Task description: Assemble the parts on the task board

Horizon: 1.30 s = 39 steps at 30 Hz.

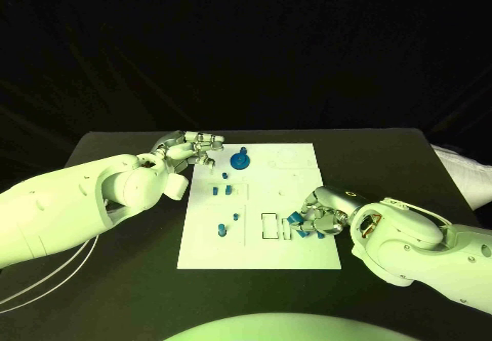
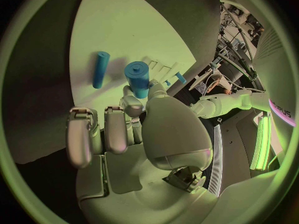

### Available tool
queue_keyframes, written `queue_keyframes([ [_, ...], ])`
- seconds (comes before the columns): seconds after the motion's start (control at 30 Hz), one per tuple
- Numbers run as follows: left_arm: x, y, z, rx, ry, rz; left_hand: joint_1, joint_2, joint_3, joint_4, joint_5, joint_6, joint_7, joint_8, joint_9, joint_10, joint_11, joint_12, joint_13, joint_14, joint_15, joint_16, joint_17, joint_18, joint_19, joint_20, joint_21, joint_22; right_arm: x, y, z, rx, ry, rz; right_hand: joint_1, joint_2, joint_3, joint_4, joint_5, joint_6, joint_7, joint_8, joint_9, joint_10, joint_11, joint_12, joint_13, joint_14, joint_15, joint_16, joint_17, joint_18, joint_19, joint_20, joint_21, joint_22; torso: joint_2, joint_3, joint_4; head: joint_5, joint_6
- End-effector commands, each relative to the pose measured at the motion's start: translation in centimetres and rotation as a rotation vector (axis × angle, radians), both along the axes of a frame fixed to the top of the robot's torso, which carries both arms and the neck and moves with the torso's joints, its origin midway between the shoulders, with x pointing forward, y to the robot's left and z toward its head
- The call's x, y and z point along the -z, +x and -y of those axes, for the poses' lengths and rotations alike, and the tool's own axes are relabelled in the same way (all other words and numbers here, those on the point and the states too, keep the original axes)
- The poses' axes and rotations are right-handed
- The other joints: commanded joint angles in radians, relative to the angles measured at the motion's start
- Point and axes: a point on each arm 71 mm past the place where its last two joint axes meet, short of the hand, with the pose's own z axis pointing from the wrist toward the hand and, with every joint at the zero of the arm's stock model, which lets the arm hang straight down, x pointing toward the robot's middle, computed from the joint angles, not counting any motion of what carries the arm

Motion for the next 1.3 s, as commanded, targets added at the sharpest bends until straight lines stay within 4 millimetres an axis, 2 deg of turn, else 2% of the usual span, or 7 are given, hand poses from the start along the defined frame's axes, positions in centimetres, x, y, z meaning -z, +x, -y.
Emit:
queue_keyframes([
  [0.03, 0.0, -0.1, 0.2, 0.018, -0.012, 0.000, -0.007, 0.002, -0.007, 0.001, 0.005, -0.007, 0.000, 0.005, -0.001, -0.005, 0.000, 0.004, 0.001, -0.008, 0.000, -0.004, -0.001, 0.019, -0.001, 0.002, -0.003, -0.002, -0.8, -0.1, -0.5, 0.002, 0.127, 0.035, 0.015, 0.011, 0.007, -0.003, 0.004, 0.013, -0.007, 0.006, 0.008, 0.003, -0.003, -0.002, 0.002, 0.054, -0.010, 0.002, 0.001, -0.014, 0.003, -0.002, 0.005, 0.065, 0.000, -0.0004, 0.0016, -0.001, 0.000],
  [0.37, 0.0, -0.1, 0.2, 0.019, -0.012, -0.002, -0.007, 0.002, -0.007, 0.001, 0.006, -0.007, 0.000, 0.005, -0.002, -0.006, 0.000, 0.005, 0.001, -0.008, 0.000, -0.004, -0.001, 0.019, -0.001, 0.002, -0.003, -0.002, -0.6, -0.1, -2.0, -0.016, 0.145, -0.033, 0.011, 0.017, 0.005, 0.003, 0.007, 0.015, -0.007, 0.004, 0.010, 0.006, -0.003, -0.004, 0.003, 0.055, -0.010, 0.004, 0.003, -0.014, 0.005, -0.003, 0.007, 0.067, 0.001, -0.0010, 0.0023, 0.007, -0.003],
  [0.6, 0.0, -0.1, 0.4, 0.023, -0.013, -0.004, -0.007, 0.002, -0.007, 0.001, 0.006, -0.007, 0.000, 0.005, -0.002, -0.006, 0.000, 0.005, 0.001, -0.008, 0.000, -0.004, -0.001, 0.019, -0.001, 0.002, -0.003, -0.002, 0.2, 0.1, -3.1, -0.029, 0.091, -0.100, -0.037, 0.034, -0.020, 0.012, 0.005, 0.043, -0.016, 0.007, 0.029, 0.028, -0.010, 0.010, 0.029, 0.058, -0.016, 0.016, 0.018, -0.017, 0.011, -0.008, 0.013, 0.078, 0.001, -0.0017, 0.0016, 0.006, -0.003],
  [0.8, 0.1, -0.1, 0.6, 0.029, -0.012, -0.011, -0.006, 0.001, -0.007, 0.000, 0.007, -0.009, 0.000, 0.005, -0.002, -0.007, 0.000, 0.005, 0.001, -0.008, 0.000, -0.004, -0.003, 0.019, -0.001, 0.003, -0.004, -0.002, 0.9, 0.5, -3.8, -0.024, 0.067, -0.146, -0.046, 0.040, -0.025, 0.011, 0.004, 0.047, -0.018, 0.005, 0.034, 0.035, -0.011, 0.017, 0.039, 0.058, -0.017, 0.019, 0.022, -0.017, 0.012, -0.009, 0.015, 0.080, 0.002, -0.0001, -0.0001, 0.010, -0.004],
  [0.93, 0.1, -0.2, 0.7, 0.033, -0.012, -0.013, -0.005, 0.001, -0.007, -0.001, 0.007, -0.010, 0.001, 0.004, -0.002, -0.008, 0.000, 0.005, 0.001, -0.008, 0.000, -0.004, -0.002, 0.019, -0.001, 0.003, -0.004, -0.003, 1.2, 0.7, -4.1, -0.029, 0.051, -0.168, -0.053, 0.045, -0.029, 0.012, 0.000, 0.051, -0.019, 0.005, 0.039, 0.040, -0.012, 0.020, 0.046, 0.059, -0.018, 0.021, 0.026, -0.018, 0.013, -0.010, 0.016, 0.082, 0.001, 0.0000, 0.0022, 0.013, -0.008],
  [1.1, 0.2, -0.2, 0.7, 0.034, -0.007, -0.021, -0.003, 0.001, -0.006, -0.004, 0.008, -0.012, 0.001, 0.004, -0.003, -0.011, 0.001, 0.006, 0.001, -0.009, 0.000, -0.004, -0.003, 0.019, -0.001, 0.003, -0.005, -0.003, 1.3, 0.8, -4.5, -0.034, 0.041, -0.172, -0.088, 0.050, -0.052, 0.012, -0.021, 0.058, -0.022, -0.001, 0.050, 0.046, -0.014, 0.018, 0.053, 0.059, -0.019, 0.023, 0.028, -0.018, 0.014, -0.012, 0.016, 0.083, 0.001, -0.0003, 0.0001, 0.015, -0.011],
  [1.3, 0.2, -0.2, 0.8, 0.040, -0.005, -0.033, 0.001, 0.002, -0.004, -0.007, 0.008, -0.015, 0.002, 0.003, -0.003, -0.013, 0.001, 0.006, 0.001, -0.011, 0.000, -0.006, -0.007, 0.019, 0.000, 0.003, -0.006, -0.004, 1.4, 1.0, -4.3, -0.024, 0.019, -0.148, -0.141, 0.059, -0.095, 0.012, -0.097, 0.067, -0.025, -0.010, 0.072, 0.056, -0.017, 0.016, 0.070, 0.058, -0.021, 0.025, 0.030, -0.018, 0.014, -0.014, 0.017, 0.085, 0.000, -0.0006, -0.0009, 0.016, -0.009],
])
